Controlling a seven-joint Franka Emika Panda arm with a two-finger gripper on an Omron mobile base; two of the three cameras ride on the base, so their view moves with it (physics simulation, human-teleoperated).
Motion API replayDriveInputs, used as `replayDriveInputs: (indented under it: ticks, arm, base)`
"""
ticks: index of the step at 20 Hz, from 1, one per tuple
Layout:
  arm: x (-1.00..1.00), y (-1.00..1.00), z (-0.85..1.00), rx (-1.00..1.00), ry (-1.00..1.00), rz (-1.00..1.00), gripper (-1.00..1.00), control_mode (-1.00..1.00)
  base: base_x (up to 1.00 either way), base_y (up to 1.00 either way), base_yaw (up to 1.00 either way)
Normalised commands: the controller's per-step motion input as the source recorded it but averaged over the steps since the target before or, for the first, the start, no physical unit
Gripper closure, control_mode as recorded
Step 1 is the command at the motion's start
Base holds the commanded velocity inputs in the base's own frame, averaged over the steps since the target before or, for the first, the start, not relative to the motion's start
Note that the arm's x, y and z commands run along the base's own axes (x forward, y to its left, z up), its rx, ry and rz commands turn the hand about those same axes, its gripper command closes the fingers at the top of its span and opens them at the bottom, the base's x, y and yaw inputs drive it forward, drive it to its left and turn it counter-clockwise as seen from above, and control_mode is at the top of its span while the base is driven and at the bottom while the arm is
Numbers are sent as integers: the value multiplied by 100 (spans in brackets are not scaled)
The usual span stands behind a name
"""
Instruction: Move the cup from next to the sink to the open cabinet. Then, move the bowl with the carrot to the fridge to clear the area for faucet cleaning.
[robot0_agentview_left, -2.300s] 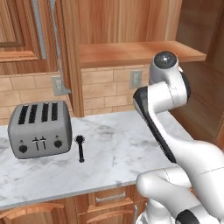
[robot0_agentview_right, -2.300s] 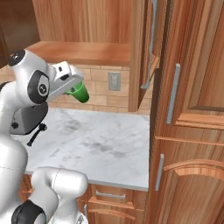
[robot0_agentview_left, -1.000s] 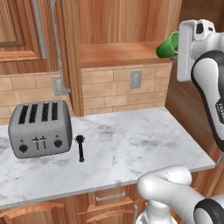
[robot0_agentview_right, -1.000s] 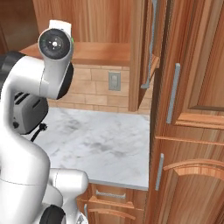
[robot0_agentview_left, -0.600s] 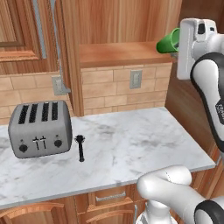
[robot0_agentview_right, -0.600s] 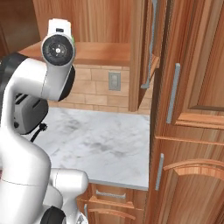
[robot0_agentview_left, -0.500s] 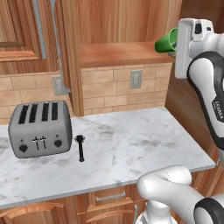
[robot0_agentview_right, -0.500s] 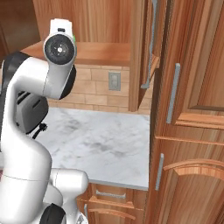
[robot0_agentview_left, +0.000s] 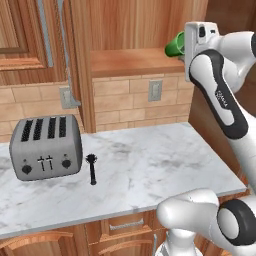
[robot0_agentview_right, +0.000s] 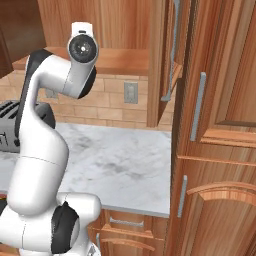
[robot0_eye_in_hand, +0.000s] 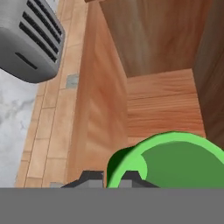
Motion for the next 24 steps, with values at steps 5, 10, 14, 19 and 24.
replayDriveInputs:
  ticks: [5, 10, 14, 19, 24]
  arm:
    - [14, 5, 0, -5, 5, 3, 100, -100]
    - [44, 0, -7, -4, 9, 0, 100, -100]
    - [50, 0, -8, -3, 10, 0, 100, -100]
    - [45, 0, -30, -6, 13, 0, 100, -100]
    - [47, 0, -38, -6, 10, 0, 100, -100]
  base:
    - [0, 0, 0]
    - [0, 0, 0]
    - [0, 0, 0]
    - [0, 0, 0]
    - [0, 0, 0]
